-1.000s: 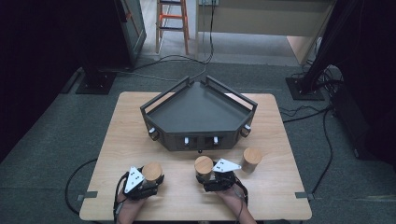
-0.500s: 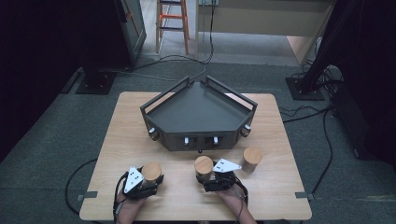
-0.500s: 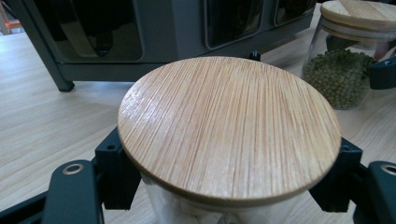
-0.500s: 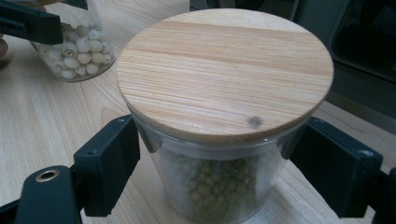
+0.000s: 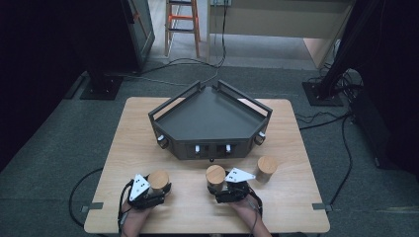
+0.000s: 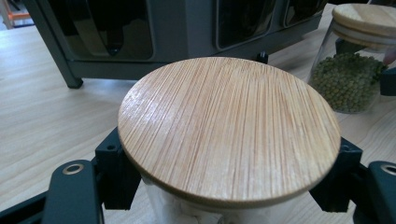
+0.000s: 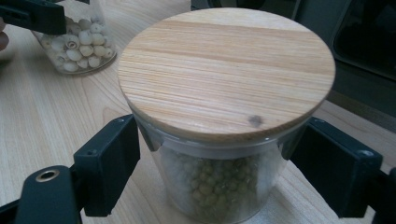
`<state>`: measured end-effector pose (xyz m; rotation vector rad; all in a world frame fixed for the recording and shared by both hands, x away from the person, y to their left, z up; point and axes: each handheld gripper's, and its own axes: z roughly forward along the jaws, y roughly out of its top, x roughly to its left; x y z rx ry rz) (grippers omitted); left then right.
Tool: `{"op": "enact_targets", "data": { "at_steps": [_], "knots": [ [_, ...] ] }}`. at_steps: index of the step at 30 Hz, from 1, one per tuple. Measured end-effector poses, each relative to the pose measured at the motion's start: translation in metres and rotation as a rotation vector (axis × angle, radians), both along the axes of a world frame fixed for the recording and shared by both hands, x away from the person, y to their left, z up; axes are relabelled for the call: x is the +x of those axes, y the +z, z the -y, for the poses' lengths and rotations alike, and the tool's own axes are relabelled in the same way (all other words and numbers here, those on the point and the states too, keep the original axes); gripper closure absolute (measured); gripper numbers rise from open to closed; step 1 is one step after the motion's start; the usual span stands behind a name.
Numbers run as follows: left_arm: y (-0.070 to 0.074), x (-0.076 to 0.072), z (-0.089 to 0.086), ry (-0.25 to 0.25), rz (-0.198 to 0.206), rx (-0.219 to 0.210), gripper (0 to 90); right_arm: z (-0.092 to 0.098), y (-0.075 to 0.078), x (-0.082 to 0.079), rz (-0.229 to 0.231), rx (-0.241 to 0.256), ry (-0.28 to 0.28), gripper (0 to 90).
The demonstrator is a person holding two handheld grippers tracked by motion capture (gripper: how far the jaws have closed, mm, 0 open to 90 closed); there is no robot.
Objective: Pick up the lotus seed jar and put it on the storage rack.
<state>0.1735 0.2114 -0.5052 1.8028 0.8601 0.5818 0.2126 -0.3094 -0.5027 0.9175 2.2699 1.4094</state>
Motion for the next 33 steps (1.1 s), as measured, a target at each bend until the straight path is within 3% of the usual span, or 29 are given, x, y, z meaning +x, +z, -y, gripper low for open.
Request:
{"op": "enact_targets", "data": {
  "at_steps": [10,33],
  "knots": [
    [0.014,0.0,0.005,-0.002,0.016,0.018,25.1,0.0,0.0,0.0,0.006,-0.003,0.008,16.4],
    [0.041,0.015,0.007,-0.031,0.038,0.008,25.1,0.0,0.0,-0.001,0.003,0.002,0.002,16.4]
  ]
}}
